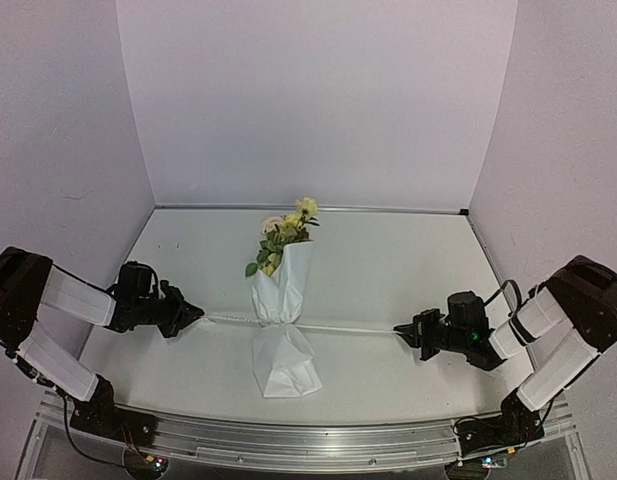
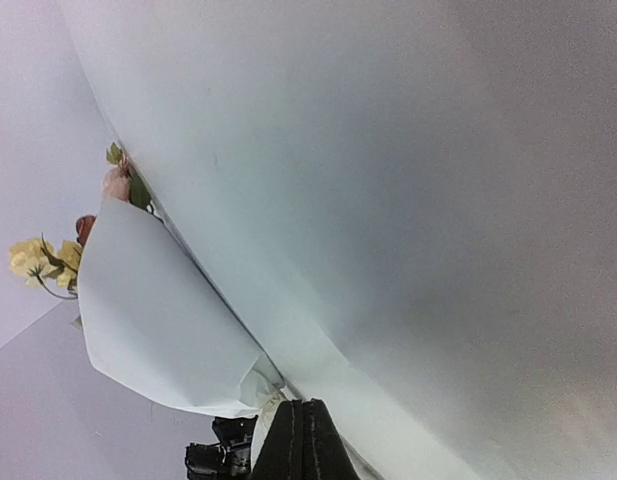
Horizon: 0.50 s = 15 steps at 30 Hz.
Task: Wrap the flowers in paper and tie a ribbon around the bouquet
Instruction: Tie the ribbon around the folded bouquet.
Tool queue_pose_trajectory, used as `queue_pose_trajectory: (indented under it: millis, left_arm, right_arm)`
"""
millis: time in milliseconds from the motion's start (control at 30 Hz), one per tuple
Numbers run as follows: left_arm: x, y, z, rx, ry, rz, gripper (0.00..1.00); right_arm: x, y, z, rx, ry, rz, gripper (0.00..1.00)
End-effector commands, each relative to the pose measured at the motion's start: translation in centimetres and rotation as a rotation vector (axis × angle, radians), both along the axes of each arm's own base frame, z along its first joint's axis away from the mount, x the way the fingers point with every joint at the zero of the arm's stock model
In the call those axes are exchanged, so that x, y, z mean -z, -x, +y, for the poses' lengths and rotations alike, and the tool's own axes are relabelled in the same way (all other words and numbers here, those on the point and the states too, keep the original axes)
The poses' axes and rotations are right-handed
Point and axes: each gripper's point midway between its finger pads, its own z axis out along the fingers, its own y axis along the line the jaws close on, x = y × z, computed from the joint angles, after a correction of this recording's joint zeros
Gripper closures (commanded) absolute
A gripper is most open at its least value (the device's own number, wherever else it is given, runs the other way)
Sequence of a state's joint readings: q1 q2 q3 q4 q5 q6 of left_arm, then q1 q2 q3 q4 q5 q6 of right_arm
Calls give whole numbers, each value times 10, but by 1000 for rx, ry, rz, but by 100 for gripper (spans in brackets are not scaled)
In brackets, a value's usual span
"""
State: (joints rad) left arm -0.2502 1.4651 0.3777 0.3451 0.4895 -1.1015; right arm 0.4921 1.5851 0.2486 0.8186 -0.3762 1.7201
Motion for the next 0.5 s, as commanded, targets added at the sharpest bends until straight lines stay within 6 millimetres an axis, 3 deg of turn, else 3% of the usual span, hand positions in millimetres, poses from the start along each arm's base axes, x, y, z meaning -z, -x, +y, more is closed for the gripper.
queue_pose_trajectory:
  millis: [0, 100, 233, 367, 467]
  left_arm:
    - [20, -17, 72, -213, -210, 11, 100]
    - [11, -28, 65, -147, -225, -39, 100]
    - [0, -36, 37, 14, -223, -106, 100]
    - [-4, -38, 10, 138, -304, -115, 100]
    - [-7, -39, -7, 188, -324, -124, 100]
  right_arm:
    - [40, 5, -72, 199, 228, 71, 100]
    - [38, 7, -68, 143, 257, 70, 100]
    - [32, 14, -68, 42, 360, 76, 100]
    - [9, 22, -70, -84, 520, 60, 98]
    - [-6, 32, -77, -170, 634, 65, 71]
